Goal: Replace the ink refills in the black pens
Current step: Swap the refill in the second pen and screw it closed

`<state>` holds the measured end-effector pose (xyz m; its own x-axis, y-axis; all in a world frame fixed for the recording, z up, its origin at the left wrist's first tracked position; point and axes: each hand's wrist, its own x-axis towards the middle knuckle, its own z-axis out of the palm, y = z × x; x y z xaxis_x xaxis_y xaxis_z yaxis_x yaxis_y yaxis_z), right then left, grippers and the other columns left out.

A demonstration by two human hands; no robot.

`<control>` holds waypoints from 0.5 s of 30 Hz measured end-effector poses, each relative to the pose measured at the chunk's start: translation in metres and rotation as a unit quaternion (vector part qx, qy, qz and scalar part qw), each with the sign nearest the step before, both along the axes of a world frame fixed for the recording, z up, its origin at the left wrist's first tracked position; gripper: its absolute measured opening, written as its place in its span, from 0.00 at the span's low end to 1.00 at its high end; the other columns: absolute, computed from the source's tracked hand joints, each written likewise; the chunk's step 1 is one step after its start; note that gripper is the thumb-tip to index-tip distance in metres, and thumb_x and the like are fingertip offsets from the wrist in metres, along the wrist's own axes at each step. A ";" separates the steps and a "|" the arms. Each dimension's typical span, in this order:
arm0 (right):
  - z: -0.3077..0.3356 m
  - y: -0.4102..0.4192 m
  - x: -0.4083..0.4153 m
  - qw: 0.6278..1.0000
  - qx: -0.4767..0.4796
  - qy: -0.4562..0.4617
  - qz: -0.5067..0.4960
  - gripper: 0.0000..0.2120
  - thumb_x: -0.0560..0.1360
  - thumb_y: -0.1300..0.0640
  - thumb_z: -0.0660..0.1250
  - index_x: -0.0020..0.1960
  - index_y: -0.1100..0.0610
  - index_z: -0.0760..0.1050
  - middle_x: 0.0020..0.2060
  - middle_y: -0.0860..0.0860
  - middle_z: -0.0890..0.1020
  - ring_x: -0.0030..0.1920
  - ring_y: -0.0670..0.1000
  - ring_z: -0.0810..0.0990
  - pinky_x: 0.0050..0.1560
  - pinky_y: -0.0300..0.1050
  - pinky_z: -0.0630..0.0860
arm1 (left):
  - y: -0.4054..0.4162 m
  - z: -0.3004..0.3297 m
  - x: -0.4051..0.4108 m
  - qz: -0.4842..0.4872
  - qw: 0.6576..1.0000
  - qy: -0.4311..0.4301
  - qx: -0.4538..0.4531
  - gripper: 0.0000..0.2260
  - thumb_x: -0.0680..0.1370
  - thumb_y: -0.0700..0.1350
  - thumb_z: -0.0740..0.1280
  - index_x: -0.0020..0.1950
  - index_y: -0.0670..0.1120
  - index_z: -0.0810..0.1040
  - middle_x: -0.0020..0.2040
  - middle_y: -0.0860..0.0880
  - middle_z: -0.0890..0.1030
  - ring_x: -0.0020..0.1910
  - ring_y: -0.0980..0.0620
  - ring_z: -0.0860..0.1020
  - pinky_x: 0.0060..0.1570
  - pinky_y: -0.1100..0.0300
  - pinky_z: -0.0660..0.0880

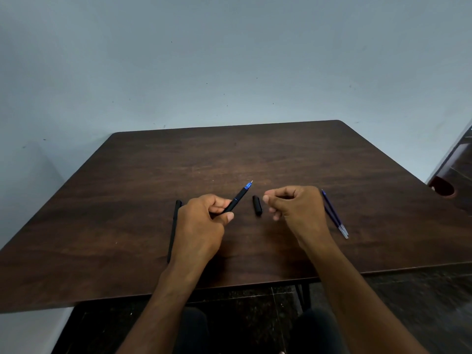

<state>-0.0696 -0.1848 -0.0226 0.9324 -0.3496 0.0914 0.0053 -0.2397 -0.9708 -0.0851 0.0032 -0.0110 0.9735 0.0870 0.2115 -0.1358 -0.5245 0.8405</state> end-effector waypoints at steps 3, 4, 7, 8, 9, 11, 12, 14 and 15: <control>-0.001 0.004 0.007 0.992 -0.126 0.027 -0.011 0.02 0.74 0.57 0.76 0.42 0.53 0.85 0.31 0.48 0.83 0.27 0.41 0.76 0.30 0.35 0.73 | -0.002 0.000 0.000 -0.004 1.000 0.003 -0.004 0.10 0.74 0.38 0.75 0.53 0.48 0.85 0.42 0.59 0.80 0.41 0.54 0.83 0.50 0.56 0.82; -0.001 0.007 0.009 0.987 -0.156 0.032 -0.012 0.02 0.74 0.56 0.76 0.43 0.54 0.85 0.32 0.48 0.83 0.29 0.41 0.77 0.30 0.33 0.72 | -0.002 -0.001 0.000 -0.004 1.000 0.005 -0.005 0.10 0.74 0.38 0.75 0.54 0.48 0.85 0.42 0.59 0.80 0.41 0.54 0.83 0.50 0.57 0.82; 0.003 0.016 0.015 0.977 -0.204 0.066 0.002 0.07 0.74 0.54 0.76 0.48 0.57 0.84 0.40 0.51 0.84 0.38 0.44 0.80 0.36 0.31 0.73 | -0.002 -0.002 0.001 -0.007 1.000 0.006 -0.006 0.10 0.74 0.39 0.75 0.54 0.48 0.85 0.42 0.59 0.81 0.40 0.55 0.83 0.50 0.56 0.82; 0.005 0.020 0.017 0.970 -0.223 0.093 0.013 0.10 0.74 0.53 0.76 0.52 0.57 0.83 0.45 0.52 0.84 0.43 0.47 0.81 0.41 0.35 0.75 | -0.002 -0.003 0.000 -0.009 1.000 0.006 -0.005 0.10 0.73 0.39 0.76 0.54 0.48 0.85 0.42 0.59 0.81 0.41 0.55 0.83 0.49 0.55 0.82; 0.007 0.024 0.020 0.958 -0.256 0.125 0.024 0.13 0.75 0.51 0.75 0.55 0.58 0.82 0.49 0.53 0.84 0.47 0.49 0.81 0.46 0.40 0.77 | -0.002 -0.003 0.000 -0.010 1.000 0.006 -0.004 0.10 0.73 0.39 0.76 0.54 0.48 0.85 0.42 0.59 0.81 0.41 0.55 0.83 0.49 0.55 0.83; 0.010 0.030 0.024 0.930 -0.321 0.176 0.043 0.17 0.76 0.49 0.74 0.59 0.58 0.79 0.54 0.54 0.82 0.51 0.52 0.80 0.48 0.45 0.76 | -0.001 -0.004 -0.001 -0.013 1.000 0.007 -0.004 0.11 0.74 0.39 0.75 0.54 0.48 0.85 0.42 0.59 0.81 0.41 0.55 0.83 0.50 0.55 0.82; 0.012 0.033 0.025 0.921 -0.338 0.187 0.049 0.17 0.76 0.50 0.73 0.60 0.58 0.78 0.56 0.54 0.81 0.52 0.53 0.79 0.47 0.45 0.75 | -0.001 -0.004 -0.002 -0.014 1.000 0.008 -0.004 0.11 0.74 0.38 0.75 0.55 0.47 0.85 0.42 0.59 0.80 0.41 0.55 0.83 0.50 0.55 0.82; 0.016 0.036 0.026 0.914 -0.352 0.196 0.053 0.16 0.78 0.52 0.72 0.62 0.59 0.77 0.58 0.55 0.80 0.52 0.53 0.78 0.46 0.44 0.73 | 0.000 -0.004 -0.002 -0.014 1.000 0.011 -0.005 0.11 0.74 0.38 0.75 0.55 0.47 0.85 0.42 0.59 0.80 0.41 0.55 0.83 0.50 0.54 0.83; 0.018 0.036 0.025 0.912 -0.353 0.200 0.055 0.16 0.78 0.54 0.71 0.63 0.59 0.77 0.59 0.55 0.80 0.51 0.53 0.78 0.47 0.44 0.74 | 0.000 -0.004 -0.001 -0.014 1.000 0.013 -0.007 0.11 0.74 0.38 0.75 0.55 0.47 0.85 0.42 0.59 0.81 0.41 0.55 0.83 0.50 0.53 0.83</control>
<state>-0.0442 -0.1492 -0.0048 0.9663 -0.2383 -0.0972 -0.2543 -0.8252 -0.5044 -0.0866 0.0029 -0.0152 0.9807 0.0619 0.1856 -0.1289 -0.5094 0.8508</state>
